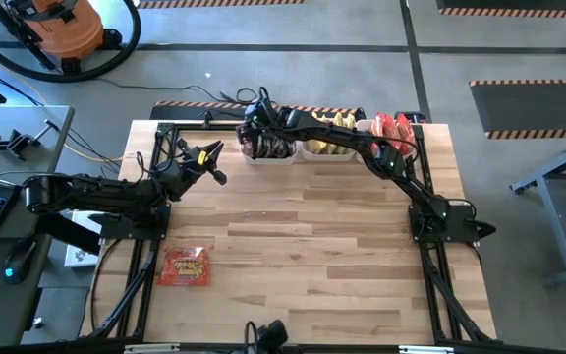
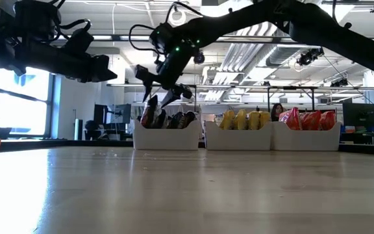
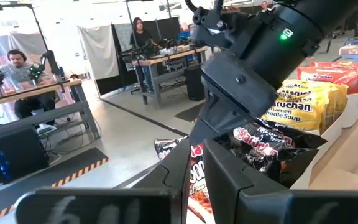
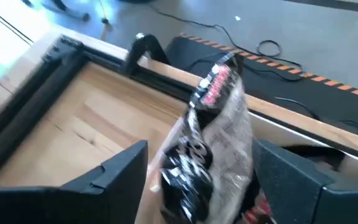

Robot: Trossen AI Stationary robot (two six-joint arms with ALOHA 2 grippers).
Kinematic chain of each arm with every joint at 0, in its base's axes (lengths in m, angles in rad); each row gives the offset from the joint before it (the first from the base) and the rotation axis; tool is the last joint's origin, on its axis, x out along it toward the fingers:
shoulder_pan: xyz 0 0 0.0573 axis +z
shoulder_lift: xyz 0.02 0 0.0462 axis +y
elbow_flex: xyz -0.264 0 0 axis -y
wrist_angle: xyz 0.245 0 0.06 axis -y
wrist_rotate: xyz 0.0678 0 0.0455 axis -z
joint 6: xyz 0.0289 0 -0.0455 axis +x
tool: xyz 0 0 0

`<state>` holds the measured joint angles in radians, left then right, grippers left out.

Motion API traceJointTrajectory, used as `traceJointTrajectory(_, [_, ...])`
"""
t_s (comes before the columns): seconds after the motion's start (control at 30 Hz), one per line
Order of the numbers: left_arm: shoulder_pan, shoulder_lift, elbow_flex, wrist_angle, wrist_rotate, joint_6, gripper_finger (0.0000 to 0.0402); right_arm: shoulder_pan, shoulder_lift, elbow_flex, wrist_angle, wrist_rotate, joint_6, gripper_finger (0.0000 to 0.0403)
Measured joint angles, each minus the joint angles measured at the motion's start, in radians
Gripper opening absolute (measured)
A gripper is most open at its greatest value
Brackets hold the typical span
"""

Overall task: Sort Maruchan noodles
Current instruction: Put the black noodle into the left white bin

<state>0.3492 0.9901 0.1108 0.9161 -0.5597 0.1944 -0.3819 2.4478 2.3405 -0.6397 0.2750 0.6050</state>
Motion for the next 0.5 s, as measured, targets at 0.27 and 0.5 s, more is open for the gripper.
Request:
traceJointTrajectory(0.27, [0.0, 0.0, 0.0, 0.0, 0.0, 0.001, 0.0035, -0.031, 0.07, -0.001, 0.052, -0.153, 0.078, 0.025])
traceJointTrajectory(0.5, [0.0, 0.0, 0.0, -0.001, 0.005, 0.008, 0.0035, -0.03, 0.083, 0.0, 0.06, -0.144, 0.067, 0.0166])
